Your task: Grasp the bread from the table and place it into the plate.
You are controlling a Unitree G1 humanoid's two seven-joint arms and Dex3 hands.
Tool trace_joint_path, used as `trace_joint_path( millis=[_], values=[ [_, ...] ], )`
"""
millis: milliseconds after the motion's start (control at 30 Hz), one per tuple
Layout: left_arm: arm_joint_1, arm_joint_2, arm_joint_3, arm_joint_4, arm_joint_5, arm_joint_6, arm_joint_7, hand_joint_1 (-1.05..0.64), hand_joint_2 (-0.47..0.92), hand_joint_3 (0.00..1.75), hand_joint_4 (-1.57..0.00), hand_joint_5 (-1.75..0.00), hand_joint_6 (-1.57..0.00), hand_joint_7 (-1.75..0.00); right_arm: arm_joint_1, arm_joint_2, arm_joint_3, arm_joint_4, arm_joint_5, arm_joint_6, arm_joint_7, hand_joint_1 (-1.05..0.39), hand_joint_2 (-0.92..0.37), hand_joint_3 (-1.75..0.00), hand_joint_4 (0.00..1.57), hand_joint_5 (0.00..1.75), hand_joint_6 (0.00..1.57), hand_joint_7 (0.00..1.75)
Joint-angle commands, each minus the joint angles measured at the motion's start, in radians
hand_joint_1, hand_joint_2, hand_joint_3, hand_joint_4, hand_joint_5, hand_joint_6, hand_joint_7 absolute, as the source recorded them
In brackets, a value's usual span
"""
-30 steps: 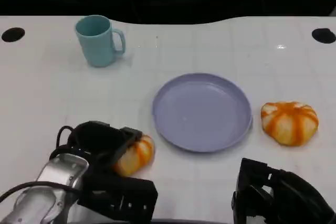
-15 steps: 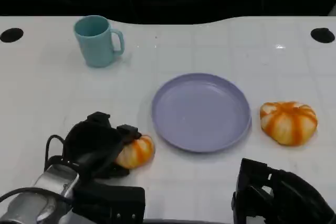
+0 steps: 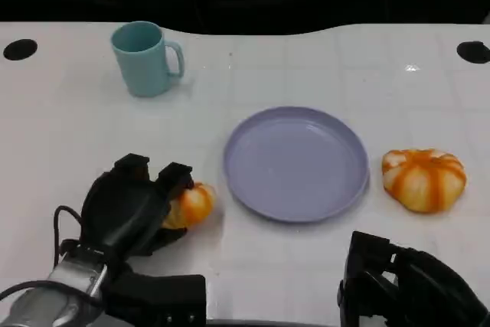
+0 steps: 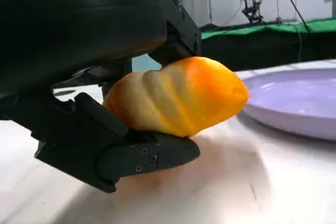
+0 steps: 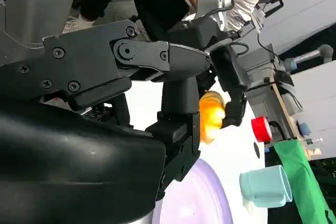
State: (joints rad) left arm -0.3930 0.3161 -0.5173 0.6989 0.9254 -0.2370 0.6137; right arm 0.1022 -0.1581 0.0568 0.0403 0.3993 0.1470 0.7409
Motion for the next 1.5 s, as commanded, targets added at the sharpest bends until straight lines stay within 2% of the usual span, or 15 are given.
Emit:
trace_joint_path(
  millis=[33, 133, 333, 500, 700, 833, 1033, 1267, 1500],
  values=[
    [0.015, 0.013, 0.036, -0.054, -0.047, -0.025, 0.035, -0.27, 0.48, 1.11, -0.85, -1.75, -0.64, -1.74, 0.004, -0.012, -0.003, -0.009, 0.001, 0.016, -0.01, -0.52, -0.92, -0.48, 0.61, 1.75, 0.39, 1.75],
    [0.019, 0.018, 0.062, -0.096, -0.084, -0.048, 0.012, -0.26, 0.49, 1.11, -0.85, -1.75, -0.64, -1.75, 0.004, -0.009, -0.003, -0.01, 0.004, 0.023, -0.012, -0.52, -0.92, -0.48, 0.6, 1.75, 0.39, 1.75],
    [0.016, 0.022, 0.114, -0.201, -0.161, -0.06, -0.084, -0.27, 0.54, 0.91, -0.84, -1.75, -0.61, -1.75, 0.001, -0.009, -0.003, -0.005, 0.005, 0.026, -0.01, -0.52, -0.92, -0.46, 0.6, 1.75, 0.39, 1.75],
    [-0.017, -0.006, 0.137, -0.212, -0.209, -0.095, -0.12, -0.24, 0.43, 1.17, -0.9, -1.75, -0.68, -1.75, -0.003, -0.009, -0.002, 0.003, 0.002, 0.02, -0.006, -0.52, -0.92, -0.46, 0.6, 1.75, 0.39, 1.74],
    [-0.075, -0.04, 0.13, -0.178, -0.224, -0.117, -0.15, -0.22, 0.37, 1.21, -0.93, -1.75, -0.72, -1.75, -0.004, -0.01, 0.001, 0.004, 0.0, 0.018, -0.003, -0.53, -0.92, -0.45, 0.61, 1.75, 0.39, 1.75],
    [-0.12, -0.059, 0.121, -0.157, -0.221, -0.134, -0.174, -0.2, 0.31, 1.29, -0.96, -1.75, -0.75, -1.71, -0.001, -0.008, 0.003, -0.001, 0.006, 0.029, -0.005, -0.52, -0.92, -0.46, 0.6, 1.75, 0.39, 1.74],
    [-0.189, -0.114, 0.103, -0.06, -0.238, -0.174, -0.203, -0.19, 0.32, 1.37, -0.96, -1.75, -0.75, -1.74, -0.002, -0.007, 0.005, 0.009, -0.002, 0.01, -0.003, -0.52, -0.92, -0.47, 0.61, 1.75, 0.39, 1.75],
    [-0.261, -0.169, 0.061, 0.054, -0.203, -0.205, -0.165, -0.2, 0.24, 1.45, -0.99, -1.75, -0.78, -1.75, 0.008, -0.008, 0.013, -0.006, -0.01, 0.016, -0.018, -0.51, -0.92, -0.47, 0.61, 1.75, 0.41, 1.72],
    [-0.321, -0.215, 0.011, 0.148, -0.158, -0.219, -0.114, -0.21, 0.24, 1.45, -1.0, -1.75, -0.77, -1.75, 0.028, -0.008, 0.012, -0.028, -0.01, 0.009, -0.019, -0.53, -0.92, -0.48, 0.62, 1.75, 0.41, 1.74]
  ],
)
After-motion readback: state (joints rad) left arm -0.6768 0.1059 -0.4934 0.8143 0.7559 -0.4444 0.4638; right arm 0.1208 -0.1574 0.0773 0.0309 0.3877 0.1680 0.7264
